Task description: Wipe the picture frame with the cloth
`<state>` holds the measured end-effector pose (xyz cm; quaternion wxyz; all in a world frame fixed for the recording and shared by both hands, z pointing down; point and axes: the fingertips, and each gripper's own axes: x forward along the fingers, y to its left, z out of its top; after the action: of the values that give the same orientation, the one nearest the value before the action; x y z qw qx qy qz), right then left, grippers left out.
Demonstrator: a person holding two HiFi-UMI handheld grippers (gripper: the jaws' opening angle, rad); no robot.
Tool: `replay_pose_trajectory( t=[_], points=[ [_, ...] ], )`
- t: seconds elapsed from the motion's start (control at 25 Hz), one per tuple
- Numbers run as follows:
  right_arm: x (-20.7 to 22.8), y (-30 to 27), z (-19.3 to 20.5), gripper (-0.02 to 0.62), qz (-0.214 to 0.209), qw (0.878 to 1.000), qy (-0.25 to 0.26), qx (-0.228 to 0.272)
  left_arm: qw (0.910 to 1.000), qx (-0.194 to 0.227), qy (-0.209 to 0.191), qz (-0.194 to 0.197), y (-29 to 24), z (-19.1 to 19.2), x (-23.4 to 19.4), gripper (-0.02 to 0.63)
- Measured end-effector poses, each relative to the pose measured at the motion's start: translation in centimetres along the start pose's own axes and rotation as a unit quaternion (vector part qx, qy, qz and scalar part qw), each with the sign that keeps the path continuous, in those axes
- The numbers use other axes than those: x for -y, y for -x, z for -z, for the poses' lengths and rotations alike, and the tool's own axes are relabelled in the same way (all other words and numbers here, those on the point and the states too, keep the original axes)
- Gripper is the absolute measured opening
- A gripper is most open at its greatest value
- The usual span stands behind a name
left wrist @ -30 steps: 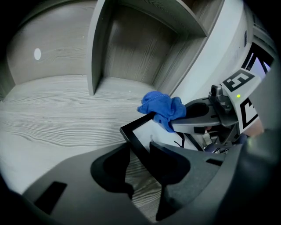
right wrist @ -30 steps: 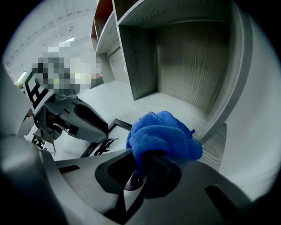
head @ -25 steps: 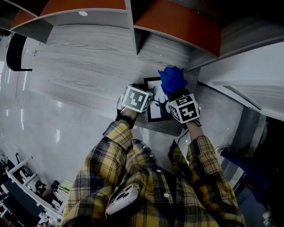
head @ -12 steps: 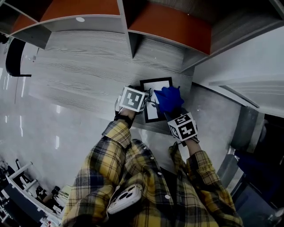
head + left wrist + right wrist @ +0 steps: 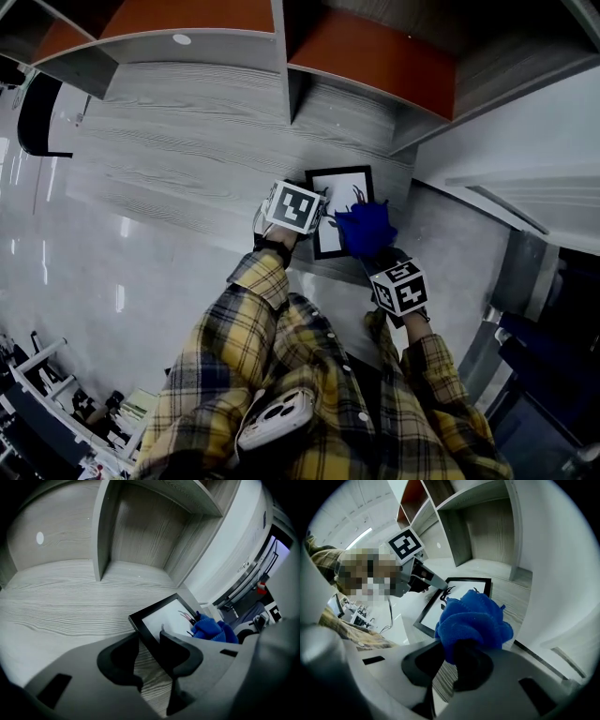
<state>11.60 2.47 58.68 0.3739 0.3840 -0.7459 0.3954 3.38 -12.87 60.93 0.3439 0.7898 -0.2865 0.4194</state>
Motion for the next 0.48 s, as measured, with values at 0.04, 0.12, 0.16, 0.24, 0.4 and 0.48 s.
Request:
replay_pose_trajectory(
  t=[0.04, 0.12, 0.16, 0.24, 0.4, 0.48],
  points=[
    [-0.1, 0.1, 0.3, 0.052, 0.001, 1.0, 0.0, -0.001, 1.0, -0.003, 0.001, 0.0, 0.0, 0.2, 0.0, 0.146],
    [-0.2, 0.3, 0.7, 0.052, -0.001, 1.0, -0.005, -0.006, 0.9999, -0.012, 0.003, 0.004, 0.1, 0.5, 0.1, 0.146],
    [-0.2, 0.5, 0.8, 0.052, -0.002, 1.0, -0.01, -0.009, 0.9999, -0.014, 0.004, 0.006, 0.1, 0.6, 0.2, 0.146],
    [-0.4, 1.0, 1.0, 0.052, -0.005, 1.0, -0.017, -0.016, 0.9999, -0.009, 0.007, 0.008, 0.1, 0.6, 0.2, 0.146],
    [-1.5, 3.5, -0.6, 0.052, -0.002, 1.0, -0.029, 0.01, 0.9999, -0.006, 0.004, 0.013, 0.3, 0.6, 0.2, 0.146],
    [-2.0, 5.0, -2.8, 0.052, 0.001, 0.999, -0.033, 0.043, 0.9998, -0.007, 0.006, 0.016, 0.3, 0.7, 0.2, 0.146]
  ],
)
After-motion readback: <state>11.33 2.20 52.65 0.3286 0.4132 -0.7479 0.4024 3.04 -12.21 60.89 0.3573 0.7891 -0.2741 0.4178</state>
